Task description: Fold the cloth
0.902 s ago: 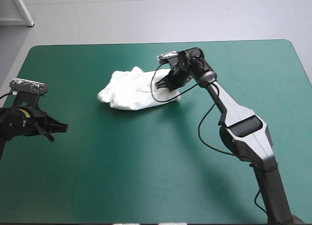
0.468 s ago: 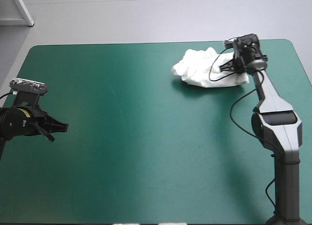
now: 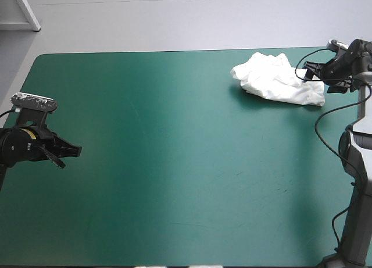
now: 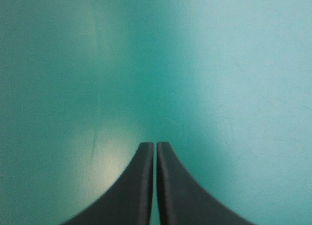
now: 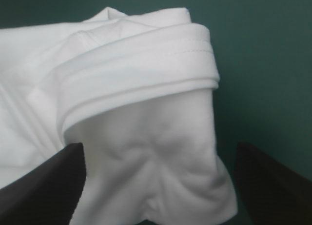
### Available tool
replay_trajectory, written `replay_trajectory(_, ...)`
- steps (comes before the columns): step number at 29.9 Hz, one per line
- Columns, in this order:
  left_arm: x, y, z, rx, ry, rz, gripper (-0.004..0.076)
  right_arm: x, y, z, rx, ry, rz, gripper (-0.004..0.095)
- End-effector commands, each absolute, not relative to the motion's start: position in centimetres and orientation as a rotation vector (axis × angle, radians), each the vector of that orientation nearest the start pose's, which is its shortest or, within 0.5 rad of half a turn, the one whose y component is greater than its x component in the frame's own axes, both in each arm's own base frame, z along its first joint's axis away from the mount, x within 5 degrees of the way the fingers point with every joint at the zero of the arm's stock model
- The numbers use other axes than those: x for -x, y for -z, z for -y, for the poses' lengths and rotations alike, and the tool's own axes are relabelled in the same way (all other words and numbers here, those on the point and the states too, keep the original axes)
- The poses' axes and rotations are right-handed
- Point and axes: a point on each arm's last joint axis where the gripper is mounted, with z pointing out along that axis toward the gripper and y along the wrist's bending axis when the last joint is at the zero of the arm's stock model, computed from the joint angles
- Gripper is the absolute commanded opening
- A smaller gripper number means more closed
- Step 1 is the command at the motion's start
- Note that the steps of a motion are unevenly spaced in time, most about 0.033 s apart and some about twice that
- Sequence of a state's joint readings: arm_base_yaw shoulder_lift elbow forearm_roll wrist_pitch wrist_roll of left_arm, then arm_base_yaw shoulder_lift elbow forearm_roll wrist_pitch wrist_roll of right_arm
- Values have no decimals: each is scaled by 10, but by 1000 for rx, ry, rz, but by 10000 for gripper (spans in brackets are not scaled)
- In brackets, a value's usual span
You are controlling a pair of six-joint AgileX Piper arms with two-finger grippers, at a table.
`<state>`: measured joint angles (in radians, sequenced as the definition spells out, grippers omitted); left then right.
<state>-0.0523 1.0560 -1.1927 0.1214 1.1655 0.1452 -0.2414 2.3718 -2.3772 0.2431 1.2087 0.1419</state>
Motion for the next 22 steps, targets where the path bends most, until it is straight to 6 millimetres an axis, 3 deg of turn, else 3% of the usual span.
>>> replay_trajectory(1,-189,-406,0,-256,-207,-2378,19,-492,-328,97,-550,-444,-2408,753)
replay_trajectory(4,-194,-411,1,-243,-193,-2311,19,-484,-349,91,-517,-475,-2367,569)
replay_trajectory(9,-195,-412,1,-242,-193,-2284,19,-461,-396,83,-430,-470,-2279,38)
replay_trajectory(10,-196,-413,1,-246,-194,-2281,19,-455,-406,82,-415,-463,-2261,-18)
replay_trajectory(15,-198,-417,3,-239,-168,-2224,19,-430,-441,72,-347,-466,-2198,-18)
replay_trajectory(19,-196,-419,5,-241,-140,-2207,19,-408,-450,54,-214,-443,-2231,-17)
replay_trajectory(22,-195,-421,5,-247,-145,-2184,19,-389,-445,27,-80,-364,-2305,-17)
